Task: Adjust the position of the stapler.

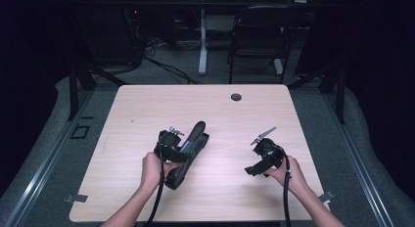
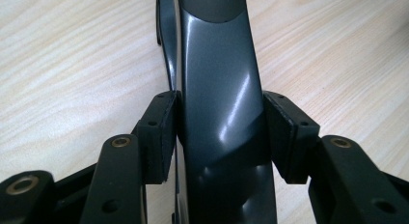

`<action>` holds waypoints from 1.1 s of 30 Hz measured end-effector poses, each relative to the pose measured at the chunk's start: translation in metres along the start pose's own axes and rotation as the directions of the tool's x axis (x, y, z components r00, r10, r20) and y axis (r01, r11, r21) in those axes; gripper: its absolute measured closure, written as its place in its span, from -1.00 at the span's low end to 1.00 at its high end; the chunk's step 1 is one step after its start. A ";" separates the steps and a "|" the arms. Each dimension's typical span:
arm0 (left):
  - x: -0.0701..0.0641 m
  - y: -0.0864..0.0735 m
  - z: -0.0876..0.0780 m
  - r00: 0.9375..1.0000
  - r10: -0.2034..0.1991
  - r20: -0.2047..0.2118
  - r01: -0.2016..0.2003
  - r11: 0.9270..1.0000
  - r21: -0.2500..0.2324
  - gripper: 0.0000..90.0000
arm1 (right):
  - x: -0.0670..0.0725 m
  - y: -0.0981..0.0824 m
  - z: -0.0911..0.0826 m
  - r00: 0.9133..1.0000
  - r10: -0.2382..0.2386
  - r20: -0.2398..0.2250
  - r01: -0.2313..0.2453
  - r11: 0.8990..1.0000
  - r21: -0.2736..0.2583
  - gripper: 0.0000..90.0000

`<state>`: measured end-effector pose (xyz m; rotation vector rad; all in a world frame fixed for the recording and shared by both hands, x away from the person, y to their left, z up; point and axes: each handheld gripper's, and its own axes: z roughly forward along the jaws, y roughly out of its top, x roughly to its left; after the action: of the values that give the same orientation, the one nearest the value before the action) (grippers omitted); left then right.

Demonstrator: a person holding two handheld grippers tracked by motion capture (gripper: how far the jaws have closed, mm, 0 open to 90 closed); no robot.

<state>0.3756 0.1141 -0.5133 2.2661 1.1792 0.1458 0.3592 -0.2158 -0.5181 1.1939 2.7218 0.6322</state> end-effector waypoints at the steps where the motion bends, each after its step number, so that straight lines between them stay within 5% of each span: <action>1: -0.001 0.000 0.001 1.000 0.009 -0.008 -0.009 1.000 -0.007 0.10 | 0.000 0.000 0.000 1.000 -0.003 0.006 0.003 1.000 0.007 -0.76; 6: -0.005 0.002 0.002 0.997 0.067 -0.032 -0.067 0.998 0.005 0.12 | 0.000 0.001 0.001 1.000 -0.010 0.000 0.010 1.000 0.010 -0.76; 11: -0.013 0.005 0.004 0.985 0.171 -0.023 -0.171 0.985 0.009 0.18 | 0.001 0.001 0.002 1.000 -0.008 0.000 0.008 1.000 0.007 -0.76; 27: -0.010 0.006 0.006 0.964 0.261 0.049 -0.260 0.965 -0.011 0.18 | 0.002 0.001 0.002 1.000 -0.010 -0.004 0.010 1.000 0.004 -0.75; 29: -0.008 0.005 0.006 0.955 0.288 0.072 -0.288 0.958 -0.019 0.18 | 0.001 0.001 0.002 1.000 -0.010 -0.012 0.010 1.000 -0.001 -0.75; 33: -0.007 0.004 0.007 0.946 0.310 0.097 -0.307 0.951 -0.039 0.18 | 0.002 0.002 0.001 1.000 -0.014 -0.020 0.013 1.000 -0.017 -0.75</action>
<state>0.3771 0.1036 -0.5159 2.3937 0.7599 0.1601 0.3594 -0.2127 -0.5179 1.1710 2.7334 0.6674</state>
